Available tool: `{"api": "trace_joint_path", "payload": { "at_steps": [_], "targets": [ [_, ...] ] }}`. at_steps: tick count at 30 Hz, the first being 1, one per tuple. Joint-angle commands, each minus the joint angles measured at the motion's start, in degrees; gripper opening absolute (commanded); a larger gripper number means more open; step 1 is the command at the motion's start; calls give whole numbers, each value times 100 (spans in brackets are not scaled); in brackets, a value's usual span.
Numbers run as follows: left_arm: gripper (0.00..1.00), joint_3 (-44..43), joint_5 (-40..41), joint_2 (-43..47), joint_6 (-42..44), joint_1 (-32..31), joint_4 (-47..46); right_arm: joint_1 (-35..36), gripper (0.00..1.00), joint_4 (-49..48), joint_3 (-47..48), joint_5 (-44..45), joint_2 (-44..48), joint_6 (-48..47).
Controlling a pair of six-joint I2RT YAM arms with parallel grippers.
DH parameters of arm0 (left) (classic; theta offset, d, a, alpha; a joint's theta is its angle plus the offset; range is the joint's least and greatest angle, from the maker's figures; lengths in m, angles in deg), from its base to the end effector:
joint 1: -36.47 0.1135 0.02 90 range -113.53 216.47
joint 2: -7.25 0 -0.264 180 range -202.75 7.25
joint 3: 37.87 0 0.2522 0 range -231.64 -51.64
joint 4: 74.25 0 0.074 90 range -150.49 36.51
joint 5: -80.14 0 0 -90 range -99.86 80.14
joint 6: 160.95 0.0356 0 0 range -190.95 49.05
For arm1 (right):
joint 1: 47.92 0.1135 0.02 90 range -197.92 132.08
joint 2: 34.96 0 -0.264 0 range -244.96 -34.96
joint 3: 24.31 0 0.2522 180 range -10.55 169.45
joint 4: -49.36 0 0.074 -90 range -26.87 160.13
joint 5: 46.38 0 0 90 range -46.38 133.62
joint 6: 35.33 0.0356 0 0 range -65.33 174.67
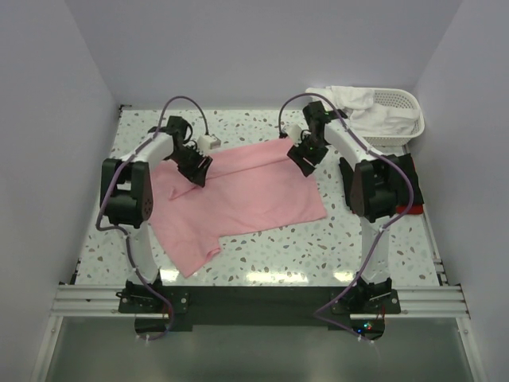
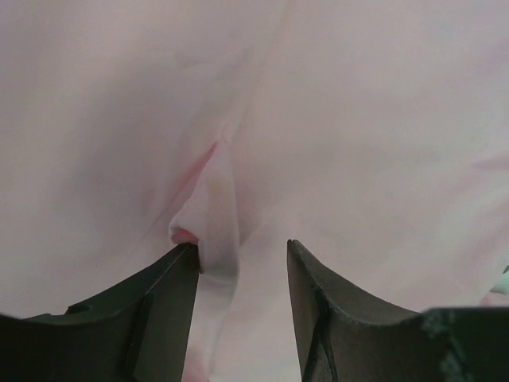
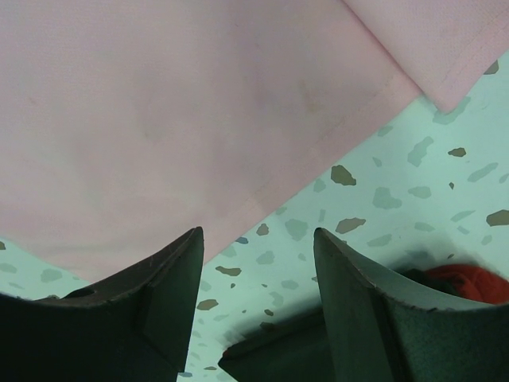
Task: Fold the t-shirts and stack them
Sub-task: Fold the tshirt
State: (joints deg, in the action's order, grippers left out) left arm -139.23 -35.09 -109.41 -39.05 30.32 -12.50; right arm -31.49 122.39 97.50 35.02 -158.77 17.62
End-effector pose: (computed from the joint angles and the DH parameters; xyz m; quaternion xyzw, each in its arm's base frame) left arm 0.4016 -0.0585 0.1794 0.3394 0.9086 -0.1870 0.1556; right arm 0.4274 0.1316 0.2186 -0.4536 0.8786 0.0499 0.1411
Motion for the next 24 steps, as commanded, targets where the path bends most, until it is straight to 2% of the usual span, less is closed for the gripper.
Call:
{"api": "trace_joint_path", "payload": {
  "at_steps": [1, 7, 10, 12, 17, 20, 24],
  "targets": [
    [51, 294, 158, 574, 561, -325, 264, -25, 61, 32, 242, 25, -82, -56],
    [53, 1058, 1002, 1294, 1089, -800, 71, -17, 61, 85, 462, 16, -222, -100],
    [53, 1121, 994, 1619, 1134, -739, 44, -17, 61, 147, 603, -36, -302, -100],
    [52, 1104, 889, 1778, 933, -484, -78, -25, 61, 147, 743, -89, -328, -56],
    [52, 560, 590, 1173, 370, 376, 53, -16, 60, 156, 1042, -151, -425, 76],
    [54, 419, 502, 830, 273, 553, 140, -25, 60, 156, 1122, -159, -469, 102],
    [53, 628, -6, 803, 624, 510, 622, -17, 60, 156, 1131, -159, -460, 111]
  ]
}}
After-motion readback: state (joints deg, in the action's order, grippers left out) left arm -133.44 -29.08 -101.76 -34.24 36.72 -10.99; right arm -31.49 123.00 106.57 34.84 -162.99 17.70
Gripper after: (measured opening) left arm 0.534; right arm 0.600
